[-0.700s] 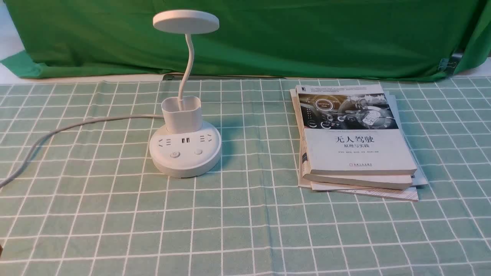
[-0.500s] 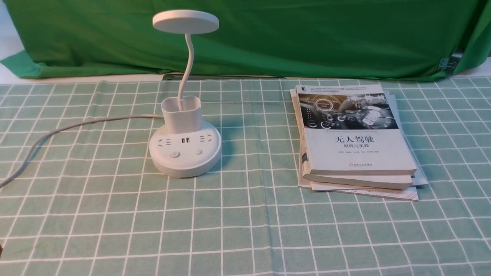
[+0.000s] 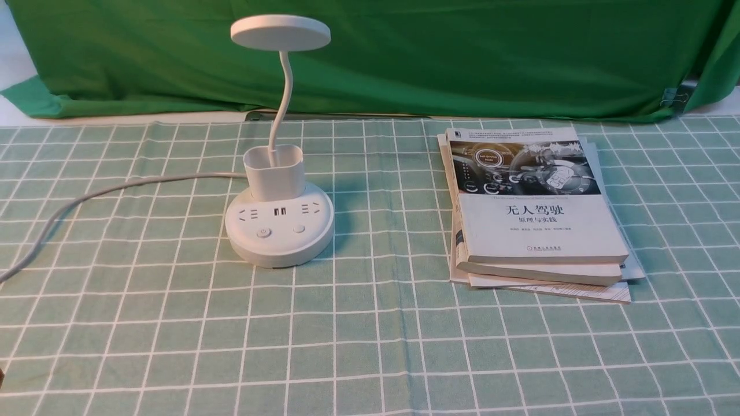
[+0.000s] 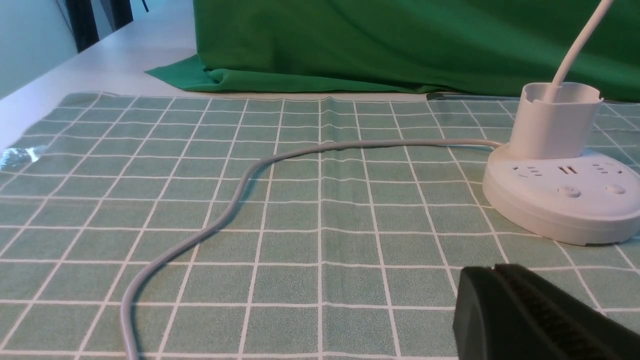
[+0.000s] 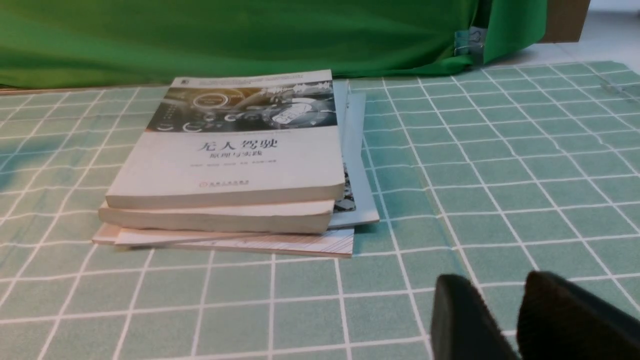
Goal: Turn on the table lamp.
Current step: 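Press the power button on the lamp base to turn the lamp on with the left gripper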
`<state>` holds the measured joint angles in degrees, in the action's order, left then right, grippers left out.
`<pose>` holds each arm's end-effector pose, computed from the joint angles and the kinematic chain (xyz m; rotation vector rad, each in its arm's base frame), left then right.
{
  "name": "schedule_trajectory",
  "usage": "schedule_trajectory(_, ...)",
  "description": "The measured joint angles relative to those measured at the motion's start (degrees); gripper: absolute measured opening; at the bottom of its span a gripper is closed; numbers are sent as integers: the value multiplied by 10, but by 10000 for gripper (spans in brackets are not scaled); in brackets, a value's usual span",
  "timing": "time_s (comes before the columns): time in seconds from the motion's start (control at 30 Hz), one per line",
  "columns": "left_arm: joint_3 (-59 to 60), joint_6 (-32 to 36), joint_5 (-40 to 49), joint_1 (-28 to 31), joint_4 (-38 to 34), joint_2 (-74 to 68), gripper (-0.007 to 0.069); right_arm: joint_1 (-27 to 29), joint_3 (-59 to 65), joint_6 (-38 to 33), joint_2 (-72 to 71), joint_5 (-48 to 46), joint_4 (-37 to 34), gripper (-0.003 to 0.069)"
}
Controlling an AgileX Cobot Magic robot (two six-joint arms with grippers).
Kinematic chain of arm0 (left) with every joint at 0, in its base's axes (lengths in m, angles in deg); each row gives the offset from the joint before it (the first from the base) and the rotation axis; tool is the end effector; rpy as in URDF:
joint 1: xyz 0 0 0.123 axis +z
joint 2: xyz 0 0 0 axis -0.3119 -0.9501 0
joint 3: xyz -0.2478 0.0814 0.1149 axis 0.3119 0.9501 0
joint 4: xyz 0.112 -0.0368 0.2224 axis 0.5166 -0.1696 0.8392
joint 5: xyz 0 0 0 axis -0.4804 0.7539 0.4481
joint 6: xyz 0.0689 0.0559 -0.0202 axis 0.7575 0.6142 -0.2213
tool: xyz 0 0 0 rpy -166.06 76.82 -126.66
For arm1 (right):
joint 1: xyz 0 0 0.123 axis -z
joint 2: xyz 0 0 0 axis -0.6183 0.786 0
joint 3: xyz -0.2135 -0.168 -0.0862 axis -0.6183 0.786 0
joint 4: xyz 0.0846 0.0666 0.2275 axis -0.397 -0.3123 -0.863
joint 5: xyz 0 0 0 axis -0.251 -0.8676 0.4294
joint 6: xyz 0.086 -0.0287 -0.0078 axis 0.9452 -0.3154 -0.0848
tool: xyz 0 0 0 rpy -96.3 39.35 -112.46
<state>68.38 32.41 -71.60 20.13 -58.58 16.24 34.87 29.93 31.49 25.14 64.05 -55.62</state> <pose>0.0556 0.0008 0.1916 -0.0380 1.7037 0.0001 0.0553 0.0022 0.1871 0.0188 1.7391 0.0844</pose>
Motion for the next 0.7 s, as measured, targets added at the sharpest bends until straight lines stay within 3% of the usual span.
schedule_trajectory(0.47, 0, 0, -12, 0, 0, 0, 21, 0, 0, 0, 0, 1, 0, 239)
schedule_trajectory(0.7, 0, -1, -226, 0, 2, 0, 21, 0, 0, 0, 0, 1, 0, 239)
